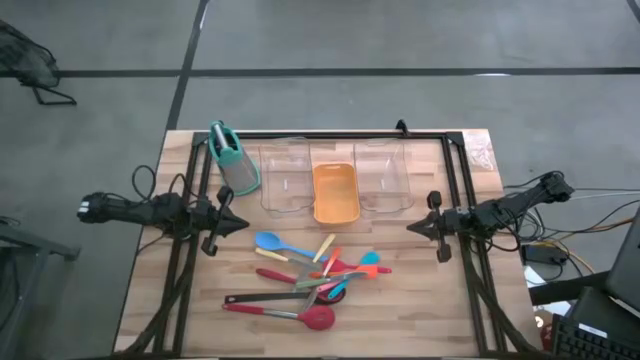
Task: Pick & Place Kitchen Items
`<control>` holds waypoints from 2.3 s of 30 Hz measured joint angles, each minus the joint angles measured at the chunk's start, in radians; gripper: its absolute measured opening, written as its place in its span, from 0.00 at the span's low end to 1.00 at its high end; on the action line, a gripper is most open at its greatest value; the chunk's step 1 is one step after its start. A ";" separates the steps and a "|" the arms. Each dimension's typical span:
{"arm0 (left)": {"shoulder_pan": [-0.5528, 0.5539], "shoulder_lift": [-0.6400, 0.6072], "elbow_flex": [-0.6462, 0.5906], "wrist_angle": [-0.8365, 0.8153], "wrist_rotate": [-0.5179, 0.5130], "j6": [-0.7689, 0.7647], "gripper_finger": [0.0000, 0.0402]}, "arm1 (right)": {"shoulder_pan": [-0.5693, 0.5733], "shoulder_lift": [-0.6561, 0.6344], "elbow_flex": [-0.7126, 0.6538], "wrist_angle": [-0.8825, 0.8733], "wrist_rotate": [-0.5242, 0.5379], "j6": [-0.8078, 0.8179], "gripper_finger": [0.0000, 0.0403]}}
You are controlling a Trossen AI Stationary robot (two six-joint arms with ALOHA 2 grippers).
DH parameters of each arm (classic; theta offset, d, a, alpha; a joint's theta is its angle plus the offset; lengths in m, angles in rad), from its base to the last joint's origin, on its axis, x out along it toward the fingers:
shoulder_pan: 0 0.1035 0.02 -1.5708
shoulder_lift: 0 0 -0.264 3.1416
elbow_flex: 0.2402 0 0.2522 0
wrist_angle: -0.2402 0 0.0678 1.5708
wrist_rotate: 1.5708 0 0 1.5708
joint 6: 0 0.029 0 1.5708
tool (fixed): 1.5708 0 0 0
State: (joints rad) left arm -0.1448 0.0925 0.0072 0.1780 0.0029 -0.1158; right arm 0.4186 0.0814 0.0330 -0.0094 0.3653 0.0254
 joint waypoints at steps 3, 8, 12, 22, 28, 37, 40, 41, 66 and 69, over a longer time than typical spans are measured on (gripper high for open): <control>0.000 0.000 0.000 0.000 0.000 0.000 0.03 | 0.000 0.000 0.000 0.000 0.000 0.000 0.02; 0.000 0.000 0.000 0.000 0.000 0.000 0.03 | 0.000 0.000 0.000 0.000 0.000 0.000 0.02; 0.000 0.000 0.000 0.000 0.000 0.000 0.03 | -0.001 0.000 0.000 0.000 0.000 -0.002 0.02; 0.000 0.000 0.000 0.000 0.000 0.000 0.03 | -0.001 0.000 0.000 0.044 0.000 0.021 0.02; 0.000 0.000 0.000 0.000 0.000 0.000 0.03 | -0.002 0.000 0.000 0.272 0.020 0.056 0.02; 0.000 0.000 0.000 0.000 0.000 0.000 0.03 | -0.001 0.087 0.000 0.454 0.026 0.112 0.02; 0.000 0.000 0.000 0.000 0.000 0.000 0.03 | -0.001 0.197 0.000 0.514 0.026 0.188 0.02; 0.000 0.000 0.000 0.000 0.000 0.000 0.03 | -0.001 0.244 0.000 0.548 0.026 0.214 0.02; 0.000 0.000 0.000 0.000 0.000 0.000 0.03 | 0.000 1.349 0.818 0.220 -0.078 0.308 0.02; 0.000 0.000 0.000 0.001 0.000 0.000 0.03 | -0.002 1.442 0.938 0.135 -0.077 0.277 0.05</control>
State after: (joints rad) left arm -0.1448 0.0925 0.0071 0.1786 0.0029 -0.1158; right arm 0.4165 1.5229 0.9713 0.1254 0.2878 0.3019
